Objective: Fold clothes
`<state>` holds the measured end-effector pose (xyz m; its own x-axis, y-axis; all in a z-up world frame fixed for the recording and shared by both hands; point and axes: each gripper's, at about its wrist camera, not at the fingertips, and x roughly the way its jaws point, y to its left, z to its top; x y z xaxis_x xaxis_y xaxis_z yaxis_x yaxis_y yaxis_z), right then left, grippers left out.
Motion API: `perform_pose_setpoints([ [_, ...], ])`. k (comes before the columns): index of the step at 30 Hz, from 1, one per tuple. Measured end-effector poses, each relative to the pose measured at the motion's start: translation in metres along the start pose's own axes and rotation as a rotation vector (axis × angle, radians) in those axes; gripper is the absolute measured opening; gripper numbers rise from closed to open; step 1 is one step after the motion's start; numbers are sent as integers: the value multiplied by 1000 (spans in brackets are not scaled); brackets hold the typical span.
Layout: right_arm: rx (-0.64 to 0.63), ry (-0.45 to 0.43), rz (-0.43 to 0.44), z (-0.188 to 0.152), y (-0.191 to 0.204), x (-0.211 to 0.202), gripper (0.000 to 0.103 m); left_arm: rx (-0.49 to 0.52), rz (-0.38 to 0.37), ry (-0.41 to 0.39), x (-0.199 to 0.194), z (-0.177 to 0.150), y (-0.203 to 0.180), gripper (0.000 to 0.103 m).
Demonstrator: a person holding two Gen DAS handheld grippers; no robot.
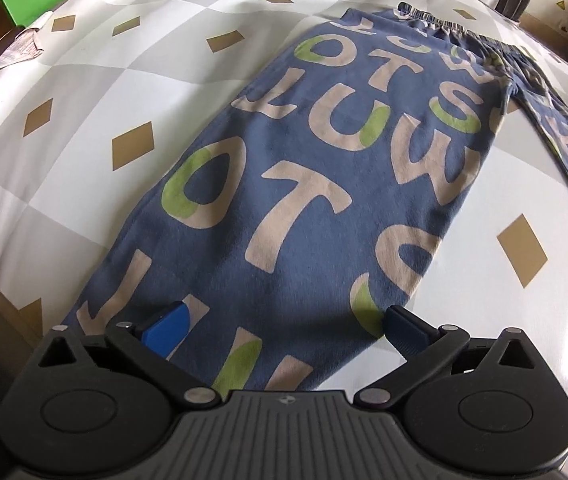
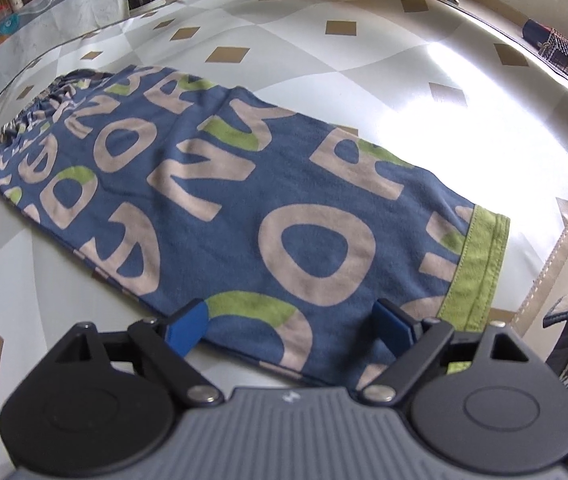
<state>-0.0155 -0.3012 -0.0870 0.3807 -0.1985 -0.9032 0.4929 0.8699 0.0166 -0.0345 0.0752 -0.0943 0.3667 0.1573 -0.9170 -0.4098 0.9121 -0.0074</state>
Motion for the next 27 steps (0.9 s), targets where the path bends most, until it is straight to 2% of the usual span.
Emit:
perform_pose_setpoints([
  [13, -20, 33, 5, -9, 5, -9, 91, 31, -13, 27, -9, -16, 1, 102],
  [15, 6, 13, 11, -10, 2, -12, 86, -4, -25, 17, -13, -17, 6, 100],
  [17, 12, -29, 24, -11, 2, -19, 86, -76, -42, -6, -16, -14, 17, 98],
  [19, -1, -66, 21, -10, 3, -24, 86, -129, -25, -18, -17, -10, 25, 97],
  [22, 23, -63, 16, -2, 1, -23, 86, -182, 12, -31, -17, -5, 34, 97],
  [25, 47, -26, 25, 19, -3, -19, 86, -146, 45, -40, -15, -5, 30, 97],
  [27, 9, -14, 34, 38, -3, -19, 86, -106, 57, -48, -13, -4, 24, 97],
])
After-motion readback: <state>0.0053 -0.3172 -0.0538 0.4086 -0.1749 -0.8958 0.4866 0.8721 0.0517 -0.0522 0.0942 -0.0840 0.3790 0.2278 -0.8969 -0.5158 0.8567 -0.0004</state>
